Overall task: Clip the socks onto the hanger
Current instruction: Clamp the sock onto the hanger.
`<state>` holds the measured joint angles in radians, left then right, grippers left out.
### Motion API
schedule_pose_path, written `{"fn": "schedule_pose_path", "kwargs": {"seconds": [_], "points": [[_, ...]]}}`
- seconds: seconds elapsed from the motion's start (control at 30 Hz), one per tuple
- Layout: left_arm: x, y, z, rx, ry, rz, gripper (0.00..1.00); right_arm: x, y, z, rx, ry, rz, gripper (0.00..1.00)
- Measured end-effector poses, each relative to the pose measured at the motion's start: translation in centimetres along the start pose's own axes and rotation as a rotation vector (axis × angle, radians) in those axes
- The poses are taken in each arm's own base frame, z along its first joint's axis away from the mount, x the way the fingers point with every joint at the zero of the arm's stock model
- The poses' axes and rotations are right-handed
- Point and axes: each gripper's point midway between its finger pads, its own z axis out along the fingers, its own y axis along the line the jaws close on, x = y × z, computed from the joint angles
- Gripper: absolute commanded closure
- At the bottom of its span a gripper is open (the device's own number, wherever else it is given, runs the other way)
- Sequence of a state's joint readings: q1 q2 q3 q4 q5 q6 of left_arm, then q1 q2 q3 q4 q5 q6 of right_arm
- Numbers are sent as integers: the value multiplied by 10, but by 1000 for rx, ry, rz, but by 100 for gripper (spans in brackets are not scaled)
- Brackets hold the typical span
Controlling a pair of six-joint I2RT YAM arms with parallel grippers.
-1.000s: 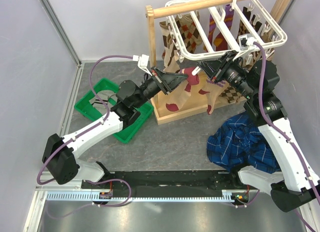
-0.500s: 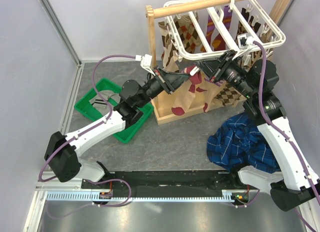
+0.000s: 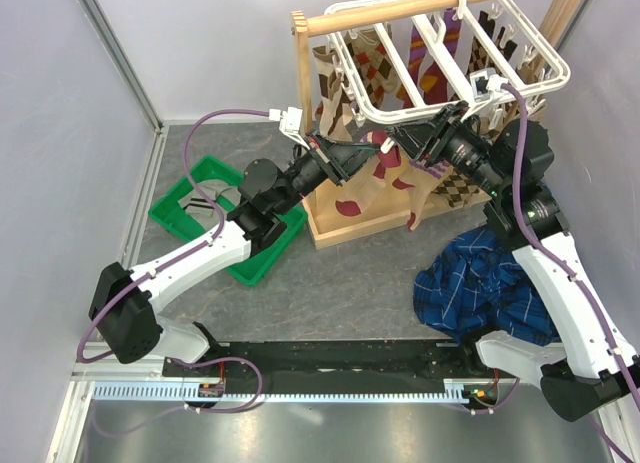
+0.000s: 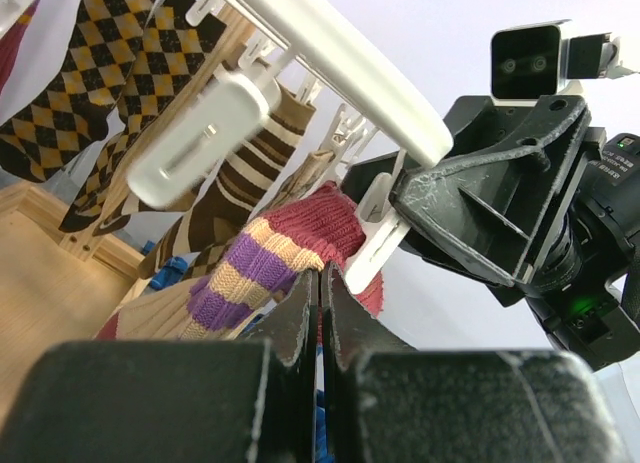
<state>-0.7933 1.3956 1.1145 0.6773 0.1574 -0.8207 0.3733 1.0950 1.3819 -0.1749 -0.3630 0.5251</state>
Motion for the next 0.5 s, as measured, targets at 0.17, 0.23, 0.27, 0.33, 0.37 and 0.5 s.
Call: {"fn": "schedule_pose_path", "kwargs": {"seconds": [0.17,0.23,0.27,0.33,0.37,0.5], "points": [[-1,-2,0,7,-4,1,93,10,2,-1,-12,40,14,32],[-2,-4,1,11,-6,1,86,12,3,-1,-17,47,15,25],[-2,-4,1,12,-6,1,76,12,4,-2,-17,49,15,21],[-2,-5,1,14,-5,1,66,12,3,-2,-16,50,12,17],[-2,-5,1,13,-4,3,57,12,3,-2,-15,49,10,15],[0,-2,-1,0,8,35,38,13,1,-4,-6,53,-7,11]]}}
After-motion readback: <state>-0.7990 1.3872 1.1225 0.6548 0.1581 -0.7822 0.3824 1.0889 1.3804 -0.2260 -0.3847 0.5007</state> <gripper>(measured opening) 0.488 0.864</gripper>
